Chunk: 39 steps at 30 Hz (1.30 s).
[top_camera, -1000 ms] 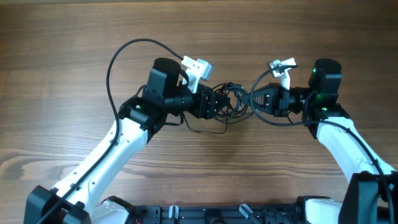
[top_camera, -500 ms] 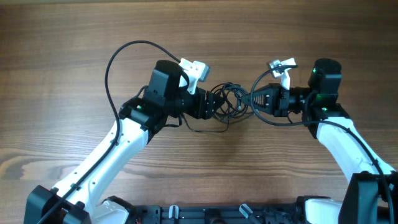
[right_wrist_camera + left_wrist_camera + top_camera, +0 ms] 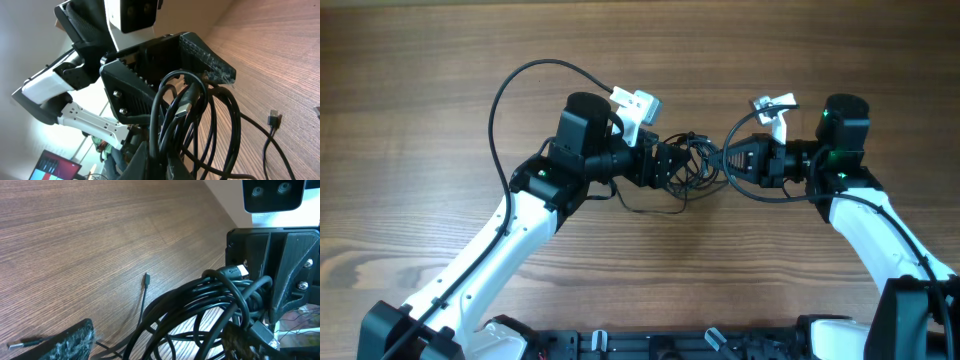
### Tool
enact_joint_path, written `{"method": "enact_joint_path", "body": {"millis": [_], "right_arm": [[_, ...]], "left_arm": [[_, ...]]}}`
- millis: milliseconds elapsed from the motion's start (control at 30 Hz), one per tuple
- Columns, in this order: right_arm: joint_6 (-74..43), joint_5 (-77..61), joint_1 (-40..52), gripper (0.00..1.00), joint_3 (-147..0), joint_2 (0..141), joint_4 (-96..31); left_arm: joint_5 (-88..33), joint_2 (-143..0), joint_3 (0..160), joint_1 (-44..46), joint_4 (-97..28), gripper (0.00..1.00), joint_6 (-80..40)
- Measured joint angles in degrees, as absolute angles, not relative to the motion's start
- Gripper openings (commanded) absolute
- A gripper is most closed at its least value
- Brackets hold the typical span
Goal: Untangle cables
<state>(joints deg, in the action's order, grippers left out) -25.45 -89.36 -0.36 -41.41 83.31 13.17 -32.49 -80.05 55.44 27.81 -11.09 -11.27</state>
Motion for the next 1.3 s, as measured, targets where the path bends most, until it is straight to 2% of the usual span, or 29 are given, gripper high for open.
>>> {"method": "enact_joint_path", "body": {"millis": [200, 233, 267, 300, 333, 367, 500, 600, 733, 767, 833, 900, 1000, 1100, 1167, 1267, 1300], "right_arm": [[-25.5, -89.4, -0.4, 0.04, -41.4, 83.3, 13.2], [-25.7, -89.4, -0.4, 0.04, -41.4, 83.3, 13.1], [-25.7, -89.4, -0.4, 0.05, -41.4, 83.3, 13.2], [-25.7, -89.4, -0.4, 0.06, -41.4, 83.3, 13.1], [-25.7, -89.4, -0.3, 0.07, -41.4, 83.3, 13.1], [-25.7, -89.1, -0.3, 0.08, -41.4, 83.3, 13.1], [-25.7, -82.7, 0.3, 0.13, -41.4, 83.4, 12.7], [-25.6, -70.4, 0.4, 0.15, -41.6, 83.2, 6.2], [-28.7, -41.6, -0.1, 0.67, -41.8, 83.2, -8.1], [-28.2, -38.9, -0.4, 0.7, -41.8, 83.2, -8.4], [-26.6, -39.4, -0.6, 0.64, -41.8, 82.9, -8.4], [-25.6, -42.5, -1.0, 0.51, -41.8, 81.2, -8.4], [-25.2, -54.8, -0.3, 0.51, -41.7, 74.1, -5.7], [-24.9, -58.5, 5.3, 0.51, -41.7, 72.3, 0.3], [-24.8, -55.5, 10.6, 0.46, -41.7, 72.3, 2.6], [-24.6, -48.8, 13.0, 0.41, -41.7, 72.3, 2.7], [-24.5, -47.0, 13.6, 0.37, -41.7, 72.3, 2.6]], "left_arm": [[-31.5, -81.7, 55.4, 29.8, -9.9, 0.82, -11.3], [-31.2, -83.2, 55.4, 31.0, -9.1, 0.69, -11.3], [-30.5, -84.1, 55.4, 31.9, -8.4, 0.5, -11.3], [-28.5, -84.7, 55.4, 32.6, -8.3, 0.26, -11.3], [-25.4, -85.6, 55.5, 33.3, -8.4, 0.11, -11.6], [-23.4, -85.8, 55.5, 33.8, -8.6, 0.04, -11.8], [-13.8, -85.6, 55.9, 35.4, -9.1, 0.04, -12.8], [-7.3, -84.9, 55.8, 35.1, -10.3, 0.04, -13.0], [-1.3, -80.7, 55.4, 34.1, -12.7, 0.04, -13.2], [-0.4, -79.5, 55.4, 33.7, -13.3, 0.04, -13.2], [0.7, -78.7, 55.5, 33.6, -15.2, 0.04, -13.2], [1.3, -78.7, 55.4, 33.6, -15.8, 0.04, -13.2], [2.3, -78.7, 55.4, 33.7, -13.7, 0.04, -13.2], [2.3, -78.7, 55.4, 35.4, -12.8, 0.04, -13.7], [2.3, -78.7, 55.4, 38.6, -12.8, 0.04, -14.2], [2.3, -78.7, 55.4, 42.0, -12.8, 0.04, -14.9], [2.4, -78.7, 55.4, 43.0, -12.4, 0.04, -15.3]]}}
